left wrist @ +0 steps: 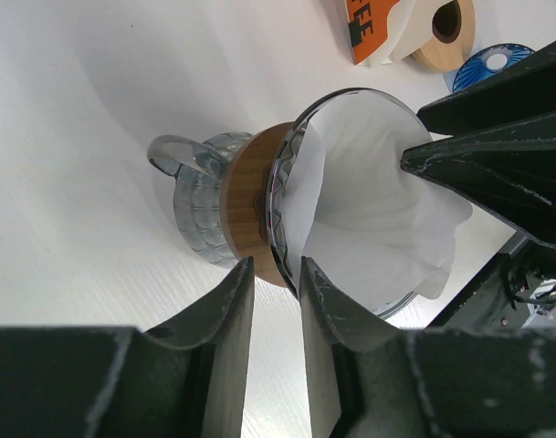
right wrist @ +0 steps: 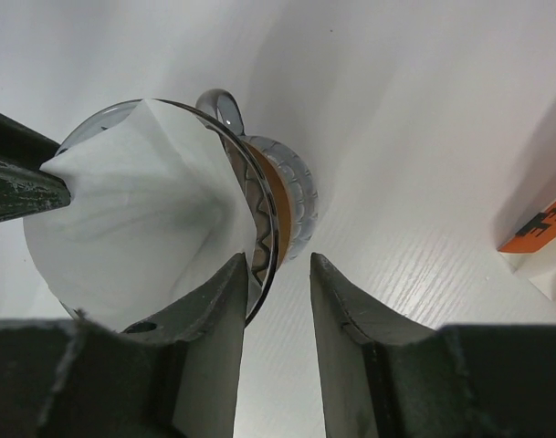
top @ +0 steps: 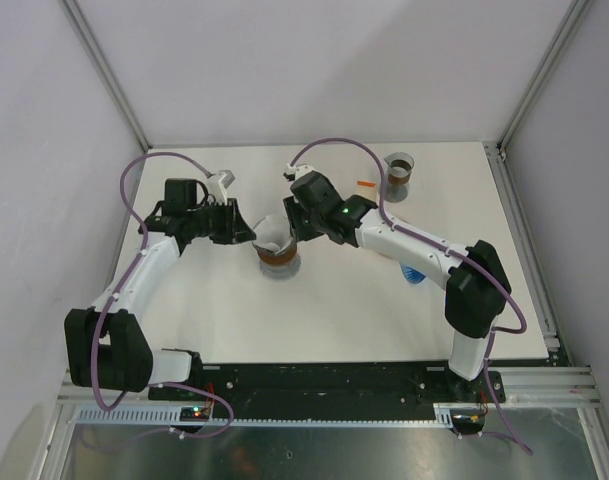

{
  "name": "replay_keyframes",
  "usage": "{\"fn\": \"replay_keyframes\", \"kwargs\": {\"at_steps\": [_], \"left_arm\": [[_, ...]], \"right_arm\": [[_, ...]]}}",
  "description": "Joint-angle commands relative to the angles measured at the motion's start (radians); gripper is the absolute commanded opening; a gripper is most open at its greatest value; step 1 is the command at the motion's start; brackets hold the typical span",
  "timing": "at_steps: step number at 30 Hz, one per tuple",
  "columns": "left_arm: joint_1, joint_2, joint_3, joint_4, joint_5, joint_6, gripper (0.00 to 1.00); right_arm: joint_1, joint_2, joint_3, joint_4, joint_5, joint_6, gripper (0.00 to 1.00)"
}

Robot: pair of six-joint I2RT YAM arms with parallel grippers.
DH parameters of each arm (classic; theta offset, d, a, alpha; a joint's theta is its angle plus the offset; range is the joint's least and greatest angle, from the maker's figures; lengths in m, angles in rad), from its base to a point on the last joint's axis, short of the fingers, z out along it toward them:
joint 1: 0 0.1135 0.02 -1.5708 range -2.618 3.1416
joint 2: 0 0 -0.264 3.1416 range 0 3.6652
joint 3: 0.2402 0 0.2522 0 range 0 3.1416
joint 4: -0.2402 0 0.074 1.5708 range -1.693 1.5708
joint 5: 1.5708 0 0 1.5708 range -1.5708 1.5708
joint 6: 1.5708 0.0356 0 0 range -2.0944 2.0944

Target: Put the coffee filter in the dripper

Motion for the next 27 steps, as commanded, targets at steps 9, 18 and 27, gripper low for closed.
{"fn": "replay_keyframes", "kwargs": {"at_steps": [9,18,27], "left_arm": [[-0.003,-0.068,0.049,0.011,-0.072,0.049,0.44],[-0.004,-0.109,0.058,0.008,-0.082,0.054,0.53],[-0.004,-0.122,0.086,0.006,-0.096,0.053,0.58]], "right_arm": [[-0.012,-0.027,0.056,-0.008,-0.003,-0.019,0.42],[-0.01,-0.067,0.086,-0.026,0.0,-0.041,0.47],[-0.012,-0.091,0.131,-0.055,0.017,-0.067,0.51]]}}
